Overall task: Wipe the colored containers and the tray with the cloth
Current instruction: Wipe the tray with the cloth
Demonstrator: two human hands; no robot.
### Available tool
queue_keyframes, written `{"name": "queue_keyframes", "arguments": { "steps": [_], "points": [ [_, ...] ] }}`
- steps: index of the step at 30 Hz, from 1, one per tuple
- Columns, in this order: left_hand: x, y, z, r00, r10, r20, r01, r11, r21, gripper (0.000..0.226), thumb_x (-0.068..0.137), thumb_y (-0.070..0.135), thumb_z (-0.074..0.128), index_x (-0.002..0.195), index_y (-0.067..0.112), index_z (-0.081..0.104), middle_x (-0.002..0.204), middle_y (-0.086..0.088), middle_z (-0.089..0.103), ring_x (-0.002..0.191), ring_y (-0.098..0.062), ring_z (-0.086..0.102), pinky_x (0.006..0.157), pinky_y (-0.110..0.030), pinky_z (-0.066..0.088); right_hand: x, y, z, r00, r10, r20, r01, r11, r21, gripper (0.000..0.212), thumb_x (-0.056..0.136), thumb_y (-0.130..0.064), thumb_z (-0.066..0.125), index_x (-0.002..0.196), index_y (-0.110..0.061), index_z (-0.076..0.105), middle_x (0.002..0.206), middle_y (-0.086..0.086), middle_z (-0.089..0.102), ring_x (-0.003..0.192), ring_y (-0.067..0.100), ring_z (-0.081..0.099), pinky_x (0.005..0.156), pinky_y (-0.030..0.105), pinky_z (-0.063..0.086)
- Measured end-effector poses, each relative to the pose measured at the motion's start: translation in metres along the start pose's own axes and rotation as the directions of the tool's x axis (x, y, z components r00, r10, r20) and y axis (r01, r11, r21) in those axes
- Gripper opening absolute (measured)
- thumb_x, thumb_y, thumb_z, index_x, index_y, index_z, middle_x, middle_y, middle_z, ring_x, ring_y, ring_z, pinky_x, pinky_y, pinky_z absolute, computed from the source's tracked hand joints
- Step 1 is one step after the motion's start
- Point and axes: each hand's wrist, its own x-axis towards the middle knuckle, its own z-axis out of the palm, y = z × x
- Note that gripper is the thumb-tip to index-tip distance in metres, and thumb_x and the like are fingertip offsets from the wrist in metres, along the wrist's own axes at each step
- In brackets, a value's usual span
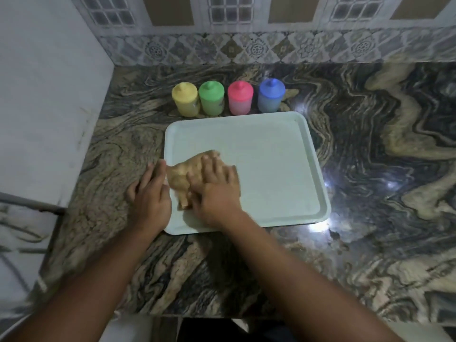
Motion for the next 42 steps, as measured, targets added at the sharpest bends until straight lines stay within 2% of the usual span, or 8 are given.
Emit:
{"name": "queue_keyframes", "arguments": {
  "steps": [6,14,18,21,28,32,39,42],
  "points": [
    [0.0,0.002,-0.003,1.0,0.004,0.017,-0.005,1.0,0.024,0.049,0.105,0.024,0.033,0.154,0.028,0.029,0.162,0.003,0.028,0.151,-0.007,0.015,0.116,-0.04,0.013,-0.06,0.005,0.003,0.965,-0.263,0.023,0.26,0.962,0.084,0.047,0.096,-0.048,0.043,0.142,-0.038,0.053,0.167,0.002,0.016,0.156,0.024,0.004,0.12,0.042,-0.007],
    [-0.005,0.013,-0.011,0.999,-0.029,0.024,0.028,0.999,0.046,0.052,0.105,0.02,0.035,0.156,0.026,0.025,0.163,0.001,0.023,0.15,-0.013,0.014,0.118,-0.039,0.011,0.004,0.066,-0.03,0.991,0.137,0.008,-0.135,0.987,-0.085,0.058,0.096,-0.054,0.027,0.153,-0.045,0.027,0.169,0.011,0.001,0.155,0.033,-0.005,0.118,0.059,0.008],
    [-0.006,0.019,-0.013,0.999,-0.04,0.019,0.04,0.999,0.033,0.052,0.104,0.021,0.036,0.155,0.027,0.027,0.164,0.002,0.022,0.145,-0.015,0.015,0.117,-0.038,0.013,0.009,-0.009,-0.004,0.997,-0.06,0.052,0.065,0.995,-0.081,0.063,0.1,-0.049,0.038,0.158,-0.036,0.018,0.168,0.012,-0.002,0.155,0.032,-0.008,0.12,0.059,-0.004],
    [-0.004,0.012,-0.006,0.999,-0.034,0.01,0.034,0.998,0.052,0.052,0.104,0.021,0.037,0.155,0.025,0.027,0.163,-0.001,0.024,0.147,-0.015,0.016,0.117,-0.04,0.014,-0.043,0.002,0.004,0.977,-0.21,0.025,0.21,0.978,0.002,0.055,0.096,-0.047,0.041,0.15,-0.037,0.04,0.168,0.008,0.014,0.155,0.031,0.007,0.121,0.051,-0.001],
    [0.0,0.005,0.008,1.0,-0.004,0.027,0.0,0.991,0.131,0.056,0.1,0.012,0.039,0.155,0.014,0.025,0.161,-0.008,0.03,0.152,-0.017,0.018,0.116,-0.048,0.016,-0.074,0.146,-0.028,0.936,0.322,-0.144,-0.33,0.943,-0.037,0.064,0.099,-0.039,0.024,0.152,-0.005,0.038,0.161,0.026,0.024,0.15,0.044,0.021,0.118,0.059,0.027],
    [0.001,0.006,0.007,0.999,-0.01,0.033,0.005,0.99,0.14,0.057,0.1,0.011,0.038,0.155,0.012,0.025,0.161,-0.01,0.03,0.152,-0.017,0.018,0.115,-0.049,0.017,0.026,0.13,-0.047,0.882,0.458,-0.113,-0.46,0.888,0.006,0.062,0.103,-0.044,0.025,0.16,-0.023,0.012,0.166,0.022,-0.004,0.153,0.04,-0.008,0.122,0.053,-0.002],
    [0.001,0.006,0.007,0.999,0.005,0.05,-0.013,0.987,0.16,0.056,0.1,0.015,0.033,0.156,0.014,0.023,0.162,-0.008,0.028,0.152,-0.017,0.015,0.116,-0.05,0.016,-0.027,0.064,-0.013,0.994,-0.109,-0.023,0.108,0.993,-0.047,0.059,0.099,-0.048,0.034,0.156,-0.035,0.028,0.168,0.012,0.006,0.155,0.035,-0.001,0.122,0.052,0.003],
    [0.0,0.007,0.006,0.997,0.03,0.072,-0.041,0.986,0.161,0.059,0.1,0.013,0.035,0.157,0.017,0.02,0.163,-0.005,0.025,0.153,-0.017,0.011,0.117,-0.05,0.012,-0.091,0.099,-0.009,0.997,-0.069,-0.042,0.068,0.998,-0.005,0.056,0.099,-0.05,0.031,0.154,-0.039,0.033,0.169,0.002,0.009,0.156,0.027,0.001,0.124,0.049,0.01]
  ]
}}
